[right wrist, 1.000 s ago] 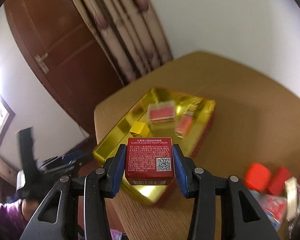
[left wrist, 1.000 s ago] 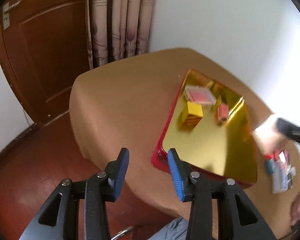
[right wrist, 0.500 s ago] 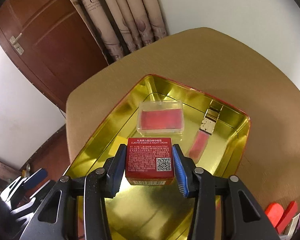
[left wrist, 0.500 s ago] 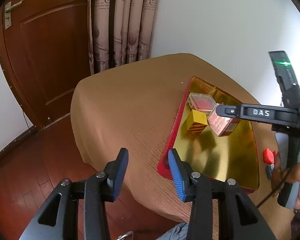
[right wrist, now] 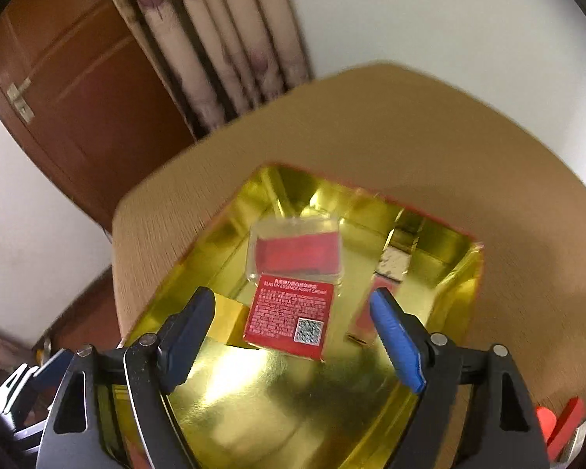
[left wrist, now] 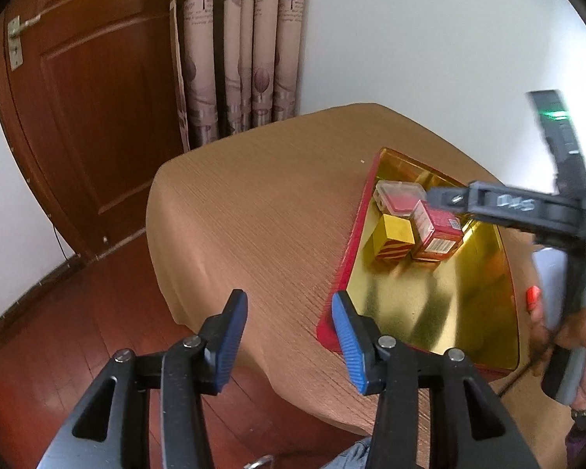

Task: Organize rigid objects
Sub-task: 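Lower the red cream box into the tin and open the right tool, then grasp the clear blue-red floss box with the left tool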

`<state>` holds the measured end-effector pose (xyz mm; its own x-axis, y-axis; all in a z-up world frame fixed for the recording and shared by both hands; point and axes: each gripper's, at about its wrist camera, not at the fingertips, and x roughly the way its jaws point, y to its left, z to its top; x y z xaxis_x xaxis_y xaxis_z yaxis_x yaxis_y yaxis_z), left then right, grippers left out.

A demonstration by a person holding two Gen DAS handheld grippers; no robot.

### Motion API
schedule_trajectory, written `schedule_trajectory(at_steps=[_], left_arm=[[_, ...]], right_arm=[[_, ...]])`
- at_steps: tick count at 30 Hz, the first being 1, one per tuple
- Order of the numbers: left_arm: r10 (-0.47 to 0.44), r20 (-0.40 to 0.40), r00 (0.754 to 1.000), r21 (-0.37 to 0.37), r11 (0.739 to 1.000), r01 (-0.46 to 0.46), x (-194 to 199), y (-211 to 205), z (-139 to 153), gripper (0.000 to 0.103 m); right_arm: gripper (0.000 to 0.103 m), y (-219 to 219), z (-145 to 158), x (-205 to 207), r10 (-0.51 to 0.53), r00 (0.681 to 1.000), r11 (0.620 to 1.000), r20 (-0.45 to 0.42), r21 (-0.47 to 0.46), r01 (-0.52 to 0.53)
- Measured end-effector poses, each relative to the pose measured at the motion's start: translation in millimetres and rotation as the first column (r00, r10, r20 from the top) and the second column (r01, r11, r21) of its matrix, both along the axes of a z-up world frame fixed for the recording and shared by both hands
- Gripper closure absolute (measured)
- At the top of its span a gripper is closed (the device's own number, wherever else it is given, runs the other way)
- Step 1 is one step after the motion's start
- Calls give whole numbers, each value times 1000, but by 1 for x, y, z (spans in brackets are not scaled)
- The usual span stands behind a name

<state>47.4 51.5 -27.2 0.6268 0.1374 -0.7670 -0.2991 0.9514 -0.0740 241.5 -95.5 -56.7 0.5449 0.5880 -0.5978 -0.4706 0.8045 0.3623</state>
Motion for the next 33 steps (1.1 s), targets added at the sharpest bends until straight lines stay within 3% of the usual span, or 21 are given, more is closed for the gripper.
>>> schedule_trajectory(at_steps=[4, 7, 9, 12, 15, 16, 19, 20, 23, 26, 28, 33], left_arm=[[-18, 26, 1000, 62, 998, 16, -3, -9, 6, 56], [-37, 41, 998, 97, 995, 33, -5, -15, 10, 56], [-54, 53, 997, 122, 991, 47, -7, -21, 13, 56], [-98, 60, 993, 133, 987, 90, -10, -33, 16, 56], [-199, 52, 979, 59, 979, 196, -14, -51, 17, 56], [-249, 39, 968, 12, 969, 248, -15, -61, 17, 56], [-423, -17, 906, -135, 899, 417, -13, -102, 11, 56], [-458, -32, 888, -172, 878, 447, -12, -116, 9, 56], [-580, -70, 812, -324, 783, 532, -2, -173, 1, 56], [-644, -86, 761, -397, 722, 566, 13, -217, -2, 56], [-668, -112, 735, -401, 708, 582, 25, -249, -5, 56], [-676, -183, 713, -421, 710, 565, 51, -300, -20, 56]], right_arm=[[23, -52, 15, -54, -96, 987, 988, 126, 132, 79], [16, -105, 4, -109, -232, 955, 968, 183, 139, 208], [10, -142, -13, -143, -336, 919, 941, 208, 103, 321], [3, -208, -51, -191, -510, 829, 850, 230, -13, 526], [3, -270, -98, -220, -624, 757, 741, 194, -161, 652], [3, -285, -109, -226, -643, 743, 722, 185, -179, 669], [3, -327, -143, -245, -712, 686, 649, 150, -233, 725], [3, -337, -151, -250, -725, 677, 644, 129, -220, 732], [3, -353, -166, -256, -745, 663, 645, 70, -177, 744], [3, -358, -163, -260, -740, 667, 657, 86, -115, 745], [3, -357, -163, -260, -720, 689, 682, 85, -99, 725], [3, -365, -164, -270, -711, 699, 700, 78, -13, 714]])
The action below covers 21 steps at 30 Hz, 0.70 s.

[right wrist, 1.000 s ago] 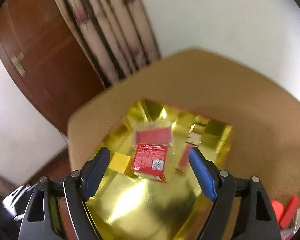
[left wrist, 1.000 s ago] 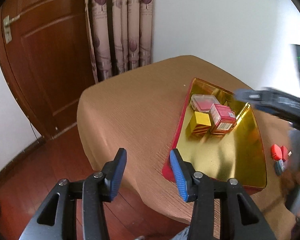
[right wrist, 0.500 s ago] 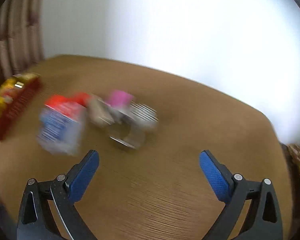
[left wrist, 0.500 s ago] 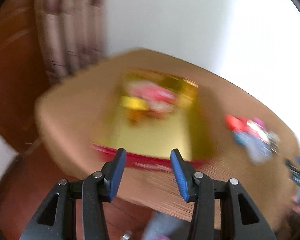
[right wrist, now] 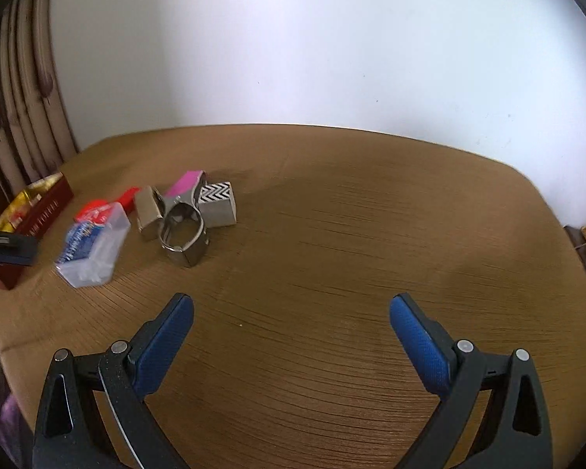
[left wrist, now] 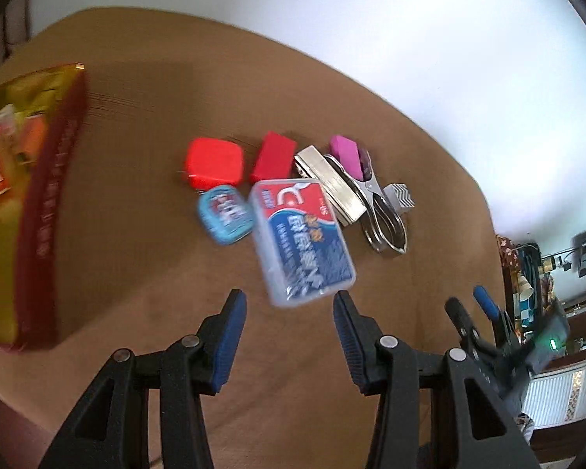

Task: Organize rigid objects
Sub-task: 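Grasp the clear blue-red floss box with the left tool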

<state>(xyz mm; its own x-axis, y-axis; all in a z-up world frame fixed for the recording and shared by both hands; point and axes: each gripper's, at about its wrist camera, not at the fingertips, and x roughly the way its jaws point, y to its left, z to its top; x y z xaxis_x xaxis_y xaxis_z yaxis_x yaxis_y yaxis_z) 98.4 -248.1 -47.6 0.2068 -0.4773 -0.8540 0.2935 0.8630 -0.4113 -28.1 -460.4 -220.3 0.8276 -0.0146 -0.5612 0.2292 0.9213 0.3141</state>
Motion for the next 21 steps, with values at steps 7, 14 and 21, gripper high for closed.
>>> schedule_trajectory(at_steps=[7, 14, 21], left_arm=[[-2, -59, 998, 88, 996, 7, 23, -38, -17, 55], [36, -58, 998, 142, 989, -28, 39, -54, -19, 45], [-13, -73, 997, 163, 986, 25, 42, -73, -19, 44]], right_arm=[[3, 0, -2, -1, 38, 998, 999, 51, 35, -40], [3, -2, -1, -6, 57, 995, 996, 85, 63, -62], [3, -2, -1, -7, 71, 993, 994, 98, 73, -78]])
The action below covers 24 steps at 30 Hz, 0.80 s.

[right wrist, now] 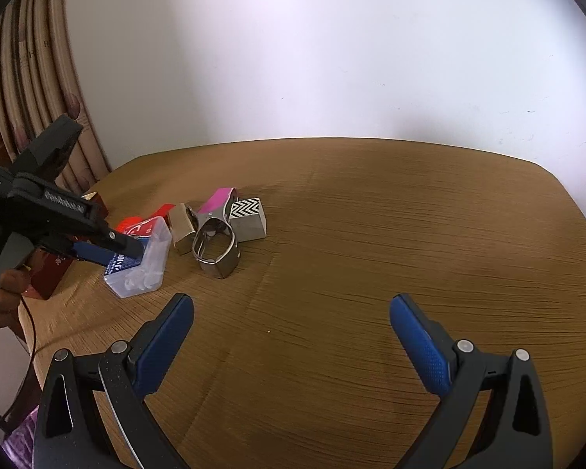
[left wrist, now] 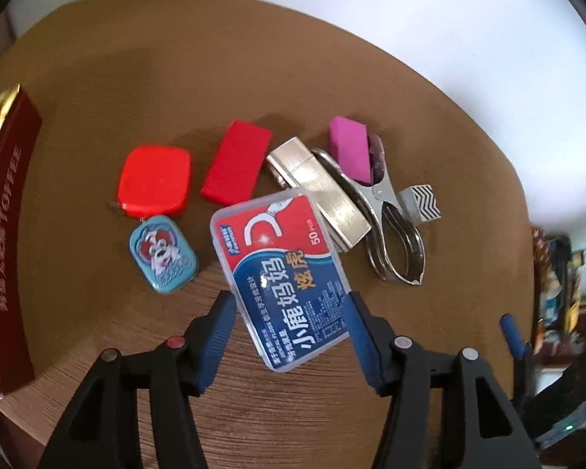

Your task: Organize rigid objects

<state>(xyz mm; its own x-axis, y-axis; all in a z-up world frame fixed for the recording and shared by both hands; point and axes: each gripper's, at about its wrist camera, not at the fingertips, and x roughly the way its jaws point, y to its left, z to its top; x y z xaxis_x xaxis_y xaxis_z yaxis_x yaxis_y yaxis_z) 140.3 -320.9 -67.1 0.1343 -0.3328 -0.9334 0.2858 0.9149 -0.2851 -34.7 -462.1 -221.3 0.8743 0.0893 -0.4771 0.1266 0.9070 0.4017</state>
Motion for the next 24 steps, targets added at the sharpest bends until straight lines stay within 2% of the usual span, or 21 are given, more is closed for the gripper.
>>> schedule_trajectory(at_steps=[4, 7, 12, 15, 18, 20, 22, 24], left_arm=[[27, 34, 999, 33, 999, -28, 2, -3, 3, 44], [40, 1, 999, 25, 999, -40, 7, -4, 1, 43], [52, -69, 996, -95, 994, -59, 17, 5, -6, 43], [134, -122, 983, -186, 970, -156, 20, 19, -11, 43], [165, -146, 975, -221, 956, -195, 22, 24, -13, 43], [140, -126, 982, -182, 970, -162, 23, 19, -9, 43], [86, -99, 991, -64, 994, -93, 19, 10, -5, 43], [91, -123, 988, -48, 994, -98, 18, 0, -5, 43]], right_arm=[[3, 0, 0, 0, 7, 1000, 1000, 6, 7, -7], [3, 1, -1, 1, 12, 1000, 1000, 9, 6, -12], [3, 1, -1, 0, 16, 1000, 1000, 13, 7, -17], [3, 3, 0, -1, 21, 1000, 1000, 14, 7, -21], [3, 4, 0, -2, 32, 999, 999, 16, 8, -32], [2, 4, 0, -3, 32, 999, 999, 18, 7, -32], [2, 4, 0, -3, 33, 999, 999, 20, 9, -33], [2, 4, 0, -2, 35, 999, 999, 21, 10, -35]])
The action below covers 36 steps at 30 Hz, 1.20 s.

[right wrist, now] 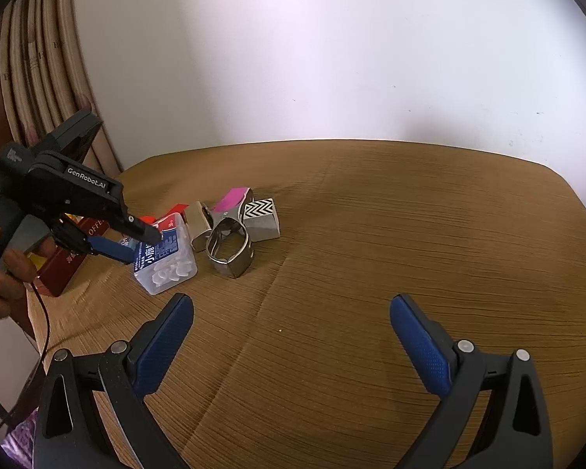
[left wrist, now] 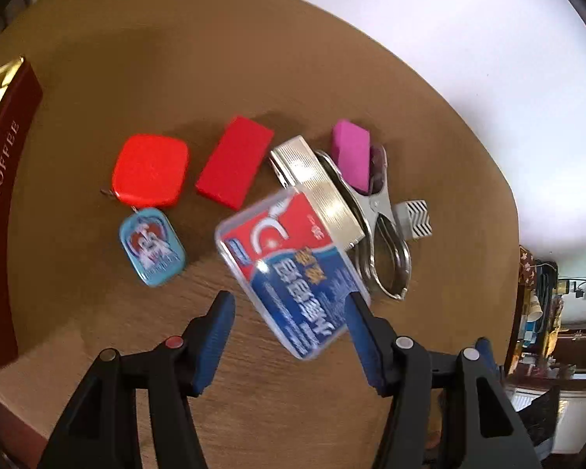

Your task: Organize rigid objects

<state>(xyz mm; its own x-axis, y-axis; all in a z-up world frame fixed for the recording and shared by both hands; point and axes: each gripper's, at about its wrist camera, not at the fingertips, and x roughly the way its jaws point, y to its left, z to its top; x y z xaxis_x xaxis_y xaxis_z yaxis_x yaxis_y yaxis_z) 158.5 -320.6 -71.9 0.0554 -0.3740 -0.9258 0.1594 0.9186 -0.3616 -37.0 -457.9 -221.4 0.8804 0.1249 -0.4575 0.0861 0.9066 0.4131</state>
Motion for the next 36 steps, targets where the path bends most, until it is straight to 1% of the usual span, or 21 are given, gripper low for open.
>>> schedule_trajectory(at_steps=[3, 5, 6, 7, 8, 9, 11, 12, 14, 16, 18, 20, 22, 23, 25, 27, 29, 31, 32, 34, 36], left_arm=[[14, -9, 1000, 74, 997, -14, 1, -13, 6, 43], [58, -29, 998, 64, 996, -56, -1, -20, 8, 43], [88, -27, 996, 72, 994, -86, 1, -21, 10, 43], [98, -16, 995, 101, 990, -96, 3, -24, 12, 43], [90, -11, 996, 128, 988, -88, 0, -28, 14, 43], [79, -16, 997, 139, 987, -76, 2, -33, 15, 43], [92, -43, 995, 135, 987, -85, 3, -39, 11, 43], [104, -50, 993, 150, 984, -96, 5, -39, 9, 43], [114, -47, 992, 177, 979, -104, 7, -39, 6, 43], [141, -42, 989, 171, 976, -132, 8, -35, 3, 43], [159, -48, 986, 180, 972, -148, 10, -35, 0, 43], [178, -69, 982, 167, 972, -164, 10, -33, -3, 43], [180, -63, 982, 156, 973, -168, 11, -21, -1, 43], [163, -53, 985, 162, 975, -153, 11, -20, -1, 43], [149, -65, 987, 168, 976, -136, 11, -15, -4, 43], [142, -78, 987, 142, 981, -130, 12, -14, -10, 43], [131, -77, 988, 121, 985, -121, 11, -8, -10, 43], [129, -45, 991, 72, 989, -125, 7, 5, -3, 43], [120, -31, 992, 63, 991, -118, 5, 11, 2, 43], [114, -8, 993, 14, 993, -114, -2, 30, 13, 43], [120, 22, 992, 12, 993, -121, -6, 50, 21, 43]], right_arm=[[2, 0, 0, 0, 5, 1000, 1000, 4, 1, -5], [2, 0, 1, -1, 10, 1000, 1000, 5, 2, -10], [2, 0, 0, -1, 13, 1000, 1000, 6, 2, -13], [2, 0, 0, -1, 14, 1000, 1000, 7, 2, -14], [2, 0, 1, -1, 15, 1000, 1000, 8, 2, -15], [2, 0, 1, -1, 16, 1000, 1000, 10, 2, -16], [2, 0, 1, -2, 20, 1000, 1000, 13, 4, -20], [2, 0, 1, -2, 21, 1000, 1000, 15, 5, -21], [2, -1, 1, -3, 24, 1000, 1000, 19, 9, -24], [2, -2, 1, -5, 27, 999, 1000, 25, 13, -27], [2, -1, 1, -5, 30, 999, 999, 30, 15, -30], [2, 0, 1, -4, 33, 999, 999, 32, 15, -34], [1, 0, 2, -4, 34, 999, 999, 34, 14, -35], [1, 0, 1, -4, 36, 999, 999, 36, 16, -37], [1, -1, 2, -4, 38, 999, 999, 39, 24, -39], [1, 0, 1, 0, 66, 997, 997, 28, 34, -67], [1, 3, 3, 6, 89, 996, 996, 3, 32, -89], [1, 5, 6, 13, 106, 994, 993, -16, 45, -105], [1, 5, 6, 18, 115, 993, 992, -25, 64, -113], [1, 6, 6, 35, 117, 991, 989, -69, 100, -110], [4, 8, 4, 54, 133, 985, 984, -109, 129, -119]])
